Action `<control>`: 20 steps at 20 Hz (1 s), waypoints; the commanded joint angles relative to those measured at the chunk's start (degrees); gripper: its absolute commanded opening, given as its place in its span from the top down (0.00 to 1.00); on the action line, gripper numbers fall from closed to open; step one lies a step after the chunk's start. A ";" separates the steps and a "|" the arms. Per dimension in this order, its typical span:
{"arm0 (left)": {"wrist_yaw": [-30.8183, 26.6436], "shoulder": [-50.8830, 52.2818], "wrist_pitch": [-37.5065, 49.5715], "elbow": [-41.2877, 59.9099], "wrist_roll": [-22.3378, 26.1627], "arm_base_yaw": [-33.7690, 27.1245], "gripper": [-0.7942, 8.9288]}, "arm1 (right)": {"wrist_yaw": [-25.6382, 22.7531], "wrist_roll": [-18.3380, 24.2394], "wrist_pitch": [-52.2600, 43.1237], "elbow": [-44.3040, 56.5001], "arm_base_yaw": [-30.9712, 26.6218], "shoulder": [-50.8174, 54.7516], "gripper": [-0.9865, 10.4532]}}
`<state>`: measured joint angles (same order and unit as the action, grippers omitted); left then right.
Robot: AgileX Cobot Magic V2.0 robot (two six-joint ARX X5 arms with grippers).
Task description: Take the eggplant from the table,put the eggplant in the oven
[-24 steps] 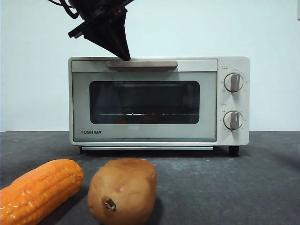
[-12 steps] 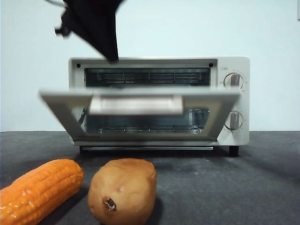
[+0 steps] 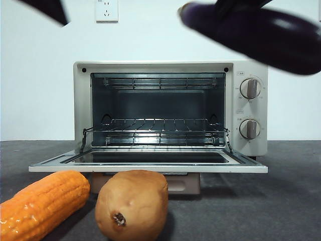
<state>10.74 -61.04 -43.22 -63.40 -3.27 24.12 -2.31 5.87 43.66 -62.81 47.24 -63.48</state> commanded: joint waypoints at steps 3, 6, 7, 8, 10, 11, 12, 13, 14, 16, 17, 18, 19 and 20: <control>1.57 4.39 8.55 13.20 -4.00 -7.63 0.91 | -7.17 7.76 -1.68 -5.35 3.54 -9.57 0.80; 6.43 4.50 11.58 18.69 -4.11 -12.87 0.91 | -12.94 12.90 -1.73 -10.56 5.53 -17.03 0.80; 7.63 4.50 12.59 20.06 -4.13 -14.36 0.91 | -13.66 14.43 -1.79 -12.28 5.79 -19.52 0.80; 8.46 4.50 13.29 21.22 -4.57 -15.80 0.91 | -14.49 16.26 -2.36 -13.81 5.99 -22.18 0.80; 10.01 4.50 13.31 22.36 -4.57 -18.58 0.91 | -17.00 20.83 -5.62 -15.30 6.43 -26.84 0.80; 10.86 4.50 13.27 22.45 -4.57 -19.80 0.91 | -19.08 24.02 -8.46 -15.32 6.54 -28.89 0.80; 11.87 4.50 13.35 22.45 -4.55 -20.65 0.91 | -20.92 26.67 -11.17 -15.32 6.67 -30.73 0.80; 13.07 4.50 13.53 22.45 -4.52 -21.42 0.91 | -22.88 29.24 -14.03 -15.32 6.67 -32.41 0.80; 13.81 4.50 13.75 22.45 -4.50 -21.99 0.91 | -23.80 31.50 -16.94 -15.32 6.69 -34.14 0.80; 14.10 4.50 13.97 22.45 -4.50 -22.64 0.91 | -26.53 35.12 -22.51 -15.32 6.62 -37.16 0.80; 14.67 4.50 14.16 22.45 -4.50 -22.71 0.91 | -27.91 36.30 -25.42 -15.32 6.60 -38.62 0.80; 15.08 4.50 14.34 22.45 -4.50 -22.71 0.91 | -28.37 37.44 -27.71 -15.32 6.38 -39.71 0.80; 15.23 4.50 14.47 22.45 -4.50 -22.71 0.91 | -28.06 38.40 -29.46 -15.32 5.99 -40.63 0.80; 15.23 4.50 14.49 22.45 -4.50 -22.71 0.91 | -28.17 39.41 -31.04 -15.32 5.92 -41.72 0.80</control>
<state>25.67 -56.18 -29.39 -40.53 -7.64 1.50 -30.09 43.33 13.37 -76.88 52.73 -104.22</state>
